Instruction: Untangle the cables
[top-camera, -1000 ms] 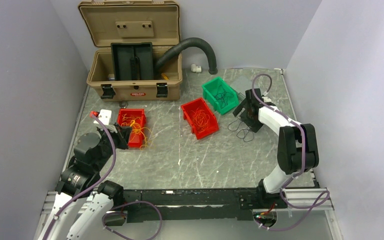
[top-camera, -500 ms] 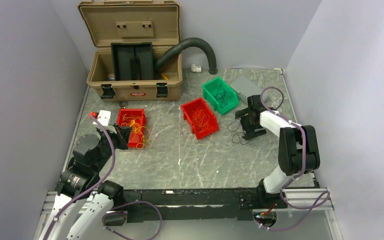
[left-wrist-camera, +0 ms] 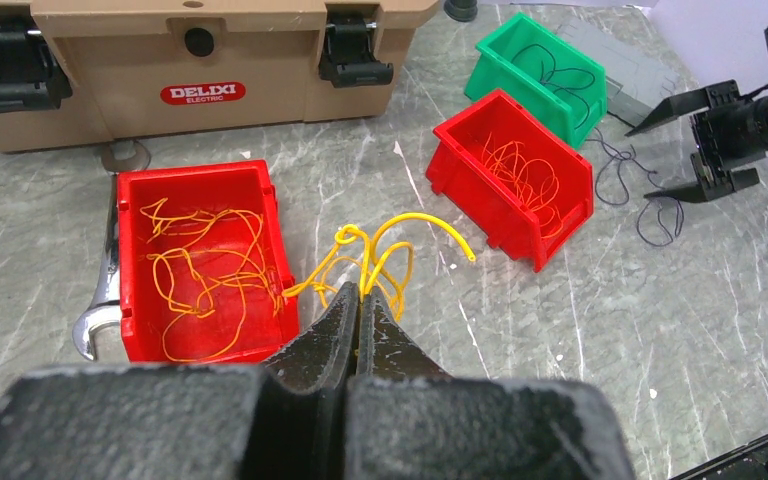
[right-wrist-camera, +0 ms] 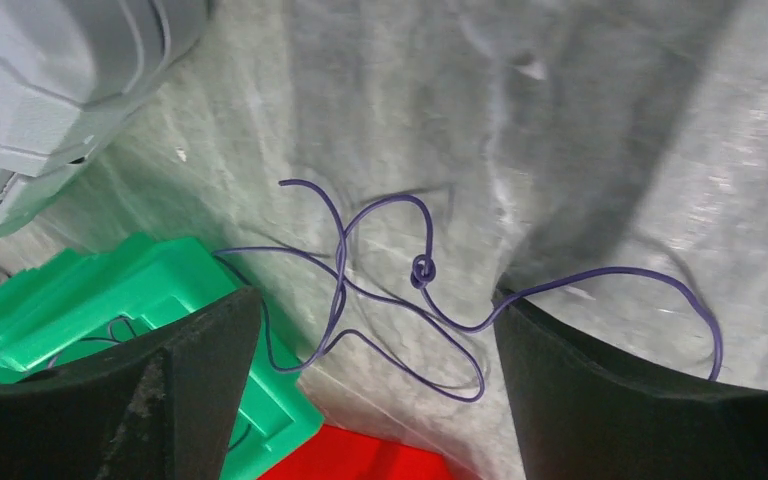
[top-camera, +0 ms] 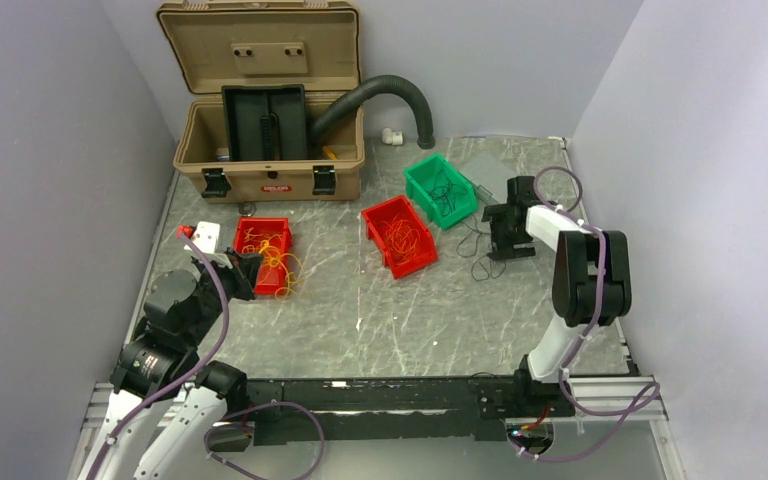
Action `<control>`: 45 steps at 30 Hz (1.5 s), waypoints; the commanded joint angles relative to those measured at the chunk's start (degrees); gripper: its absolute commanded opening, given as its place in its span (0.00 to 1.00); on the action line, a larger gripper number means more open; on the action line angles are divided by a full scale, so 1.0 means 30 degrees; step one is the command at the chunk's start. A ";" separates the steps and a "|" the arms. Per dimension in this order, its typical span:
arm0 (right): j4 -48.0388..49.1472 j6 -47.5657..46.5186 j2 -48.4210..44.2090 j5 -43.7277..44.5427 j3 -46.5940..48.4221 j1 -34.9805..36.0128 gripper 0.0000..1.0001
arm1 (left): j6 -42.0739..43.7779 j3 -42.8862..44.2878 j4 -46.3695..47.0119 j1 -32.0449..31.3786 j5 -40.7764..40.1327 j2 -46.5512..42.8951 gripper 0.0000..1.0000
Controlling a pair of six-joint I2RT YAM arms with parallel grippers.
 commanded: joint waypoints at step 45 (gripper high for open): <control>0.4721 -1.6600 -1.1129 0.2076 -0.3196 0.2372 0.00 | 0.0734 0.0207 0.0952 0.0028 0.0220 0.0794 0.00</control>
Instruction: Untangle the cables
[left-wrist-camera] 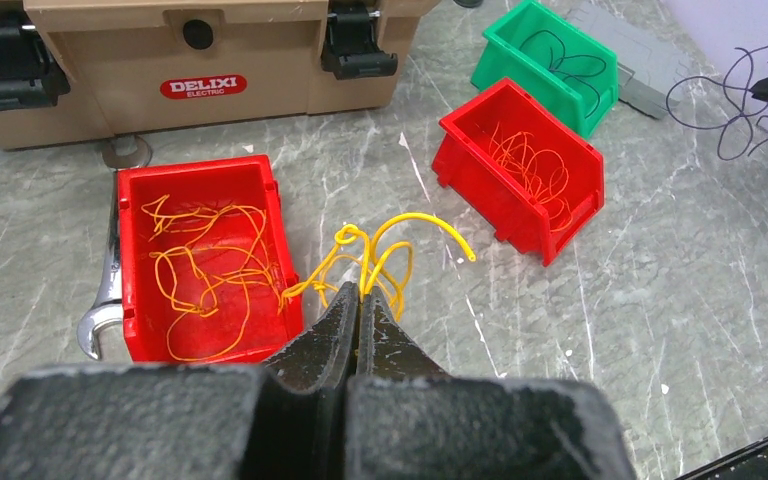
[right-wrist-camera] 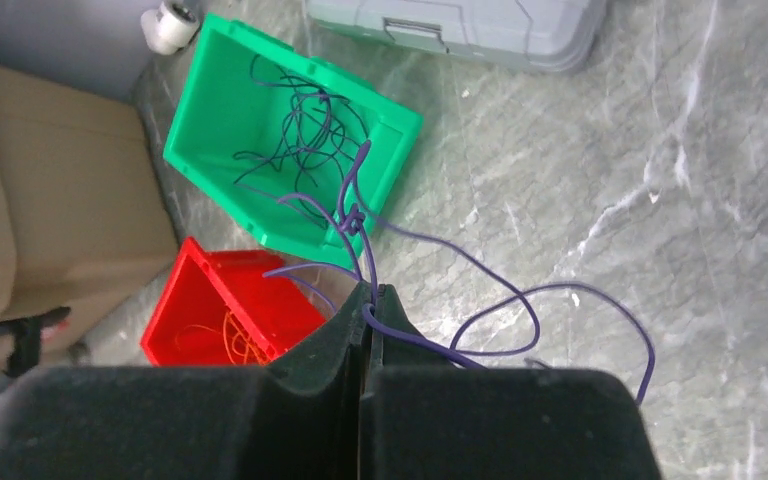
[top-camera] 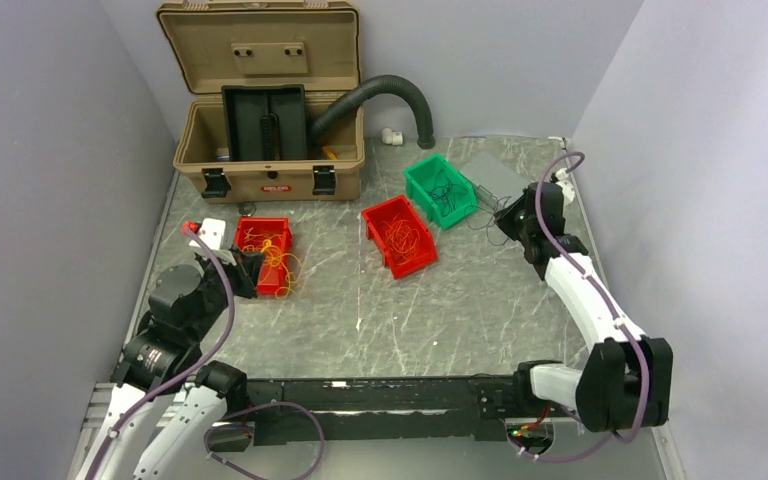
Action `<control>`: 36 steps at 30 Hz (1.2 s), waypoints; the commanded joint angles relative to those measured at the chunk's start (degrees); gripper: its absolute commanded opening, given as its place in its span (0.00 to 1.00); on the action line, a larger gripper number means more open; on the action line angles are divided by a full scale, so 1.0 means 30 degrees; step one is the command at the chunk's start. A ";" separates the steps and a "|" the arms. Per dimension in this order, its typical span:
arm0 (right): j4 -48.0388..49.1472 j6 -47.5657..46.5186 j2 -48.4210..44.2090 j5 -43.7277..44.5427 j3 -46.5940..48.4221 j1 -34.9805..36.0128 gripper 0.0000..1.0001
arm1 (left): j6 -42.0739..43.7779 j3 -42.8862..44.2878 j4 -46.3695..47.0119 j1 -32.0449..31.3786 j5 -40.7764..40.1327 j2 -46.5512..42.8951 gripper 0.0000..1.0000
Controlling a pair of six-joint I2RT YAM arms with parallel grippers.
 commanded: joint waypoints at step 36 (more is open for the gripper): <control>-0.1805 -0.4962 1.9955 0.0967 1.8756 0.4906 0.00 | 0.1690 0.0654 0.1093 0.0021 0.0742 0.0714 0.00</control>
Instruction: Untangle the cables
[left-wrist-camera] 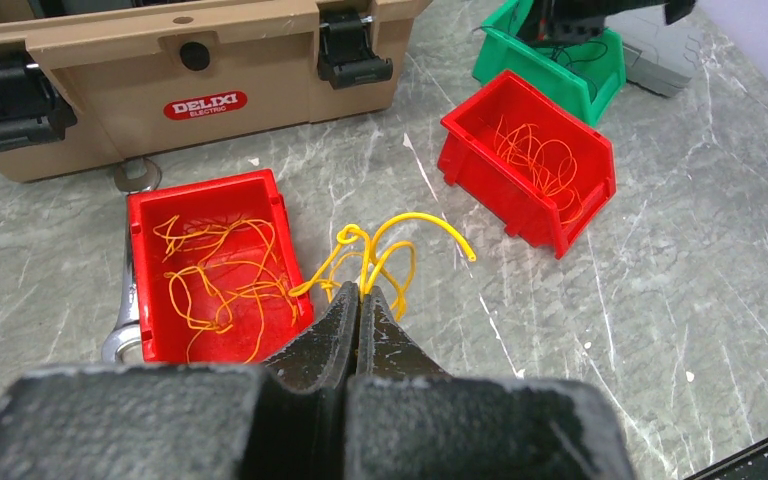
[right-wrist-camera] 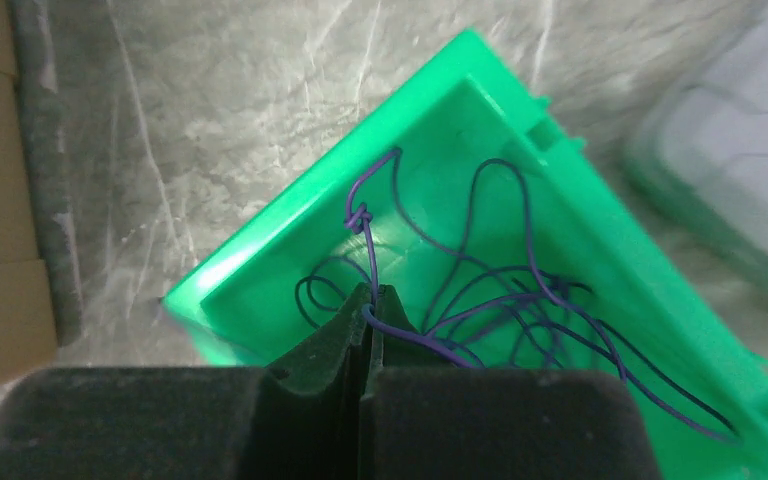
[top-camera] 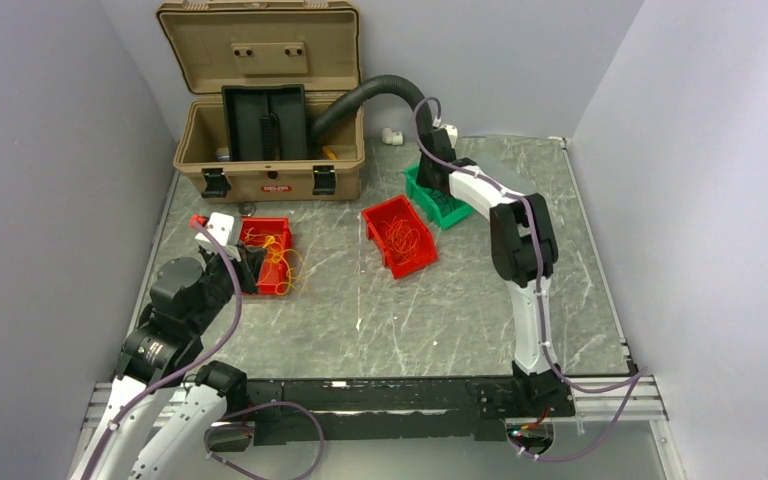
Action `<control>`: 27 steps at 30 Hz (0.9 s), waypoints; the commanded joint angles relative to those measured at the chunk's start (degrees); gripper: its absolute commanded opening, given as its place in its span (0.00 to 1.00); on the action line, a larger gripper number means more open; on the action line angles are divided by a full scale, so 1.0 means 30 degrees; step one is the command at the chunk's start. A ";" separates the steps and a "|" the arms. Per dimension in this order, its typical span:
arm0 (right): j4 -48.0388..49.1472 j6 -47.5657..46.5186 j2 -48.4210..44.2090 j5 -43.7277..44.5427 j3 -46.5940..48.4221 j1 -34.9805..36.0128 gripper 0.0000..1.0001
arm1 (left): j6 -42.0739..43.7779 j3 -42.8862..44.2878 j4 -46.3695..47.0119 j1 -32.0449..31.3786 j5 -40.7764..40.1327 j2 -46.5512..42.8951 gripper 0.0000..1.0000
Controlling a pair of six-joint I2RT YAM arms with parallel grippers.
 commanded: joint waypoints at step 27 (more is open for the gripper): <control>-0.1785 0.1772 -0.6871 -0.1611 -0.2749 -0.1161 0.74 | -0.0337 0.5612 -0.3044 0.0040 -0.5230 0.3477 0.00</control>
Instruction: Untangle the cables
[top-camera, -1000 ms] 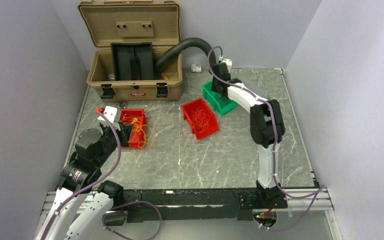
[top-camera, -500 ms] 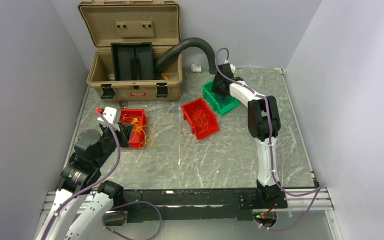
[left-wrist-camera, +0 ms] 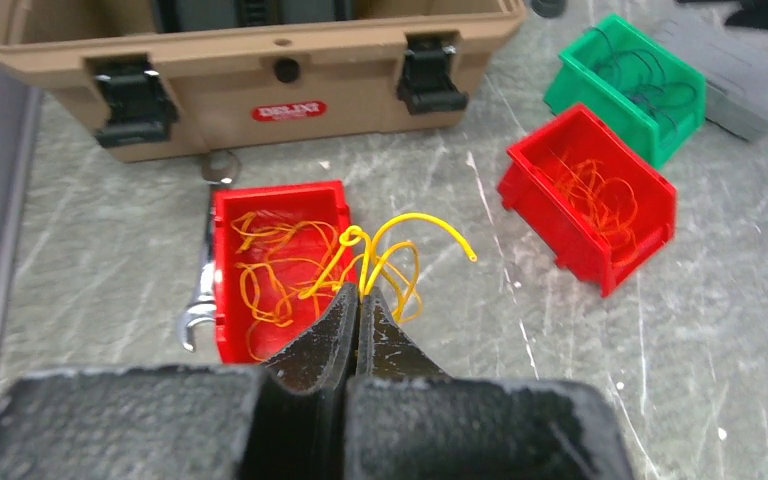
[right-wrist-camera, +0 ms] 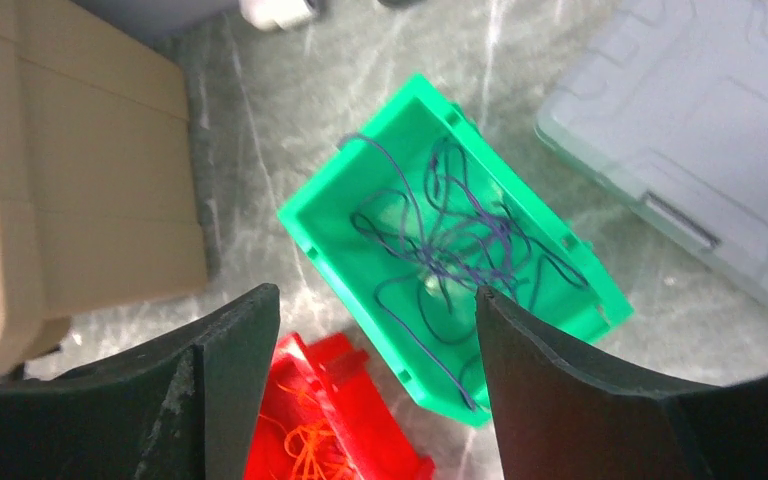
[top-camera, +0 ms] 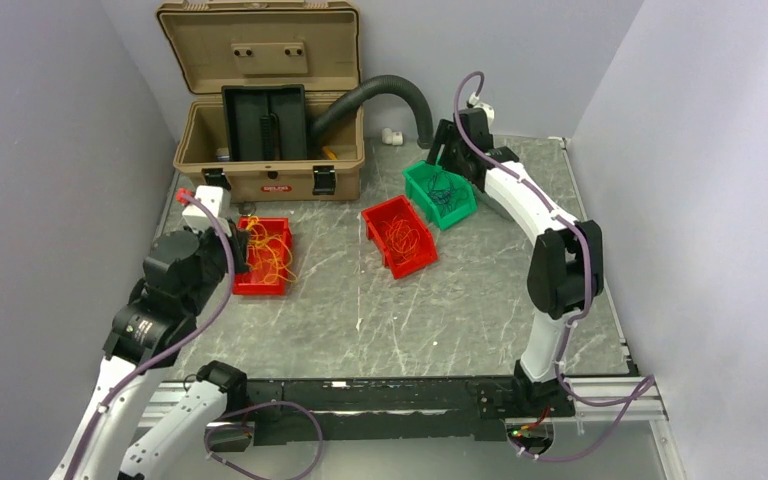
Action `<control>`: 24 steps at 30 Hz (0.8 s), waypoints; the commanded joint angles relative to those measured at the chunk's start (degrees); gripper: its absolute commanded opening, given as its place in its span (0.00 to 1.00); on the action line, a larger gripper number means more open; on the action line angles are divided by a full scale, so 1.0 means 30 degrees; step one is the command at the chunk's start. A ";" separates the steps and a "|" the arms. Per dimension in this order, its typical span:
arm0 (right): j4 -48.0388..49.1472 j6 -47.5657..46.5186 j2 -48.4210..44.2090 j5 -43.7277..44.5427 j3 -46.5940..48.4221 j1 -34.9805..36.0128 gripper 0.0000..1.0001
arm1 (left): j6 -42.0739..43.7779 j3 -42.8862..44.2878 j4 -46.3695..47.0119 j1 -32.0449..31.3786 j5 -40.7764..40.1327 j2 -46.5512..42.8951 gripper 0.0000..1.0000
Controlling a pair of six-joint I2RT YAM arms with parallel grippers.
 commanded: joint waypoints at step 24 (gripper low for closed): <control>0.0839 -0.0397 -0.9229 -0.1967 -0.6245 -0.0199 0.76 | 0.0129 0.3607 0.0099 0.1121 -0.6932 0.7102 0.00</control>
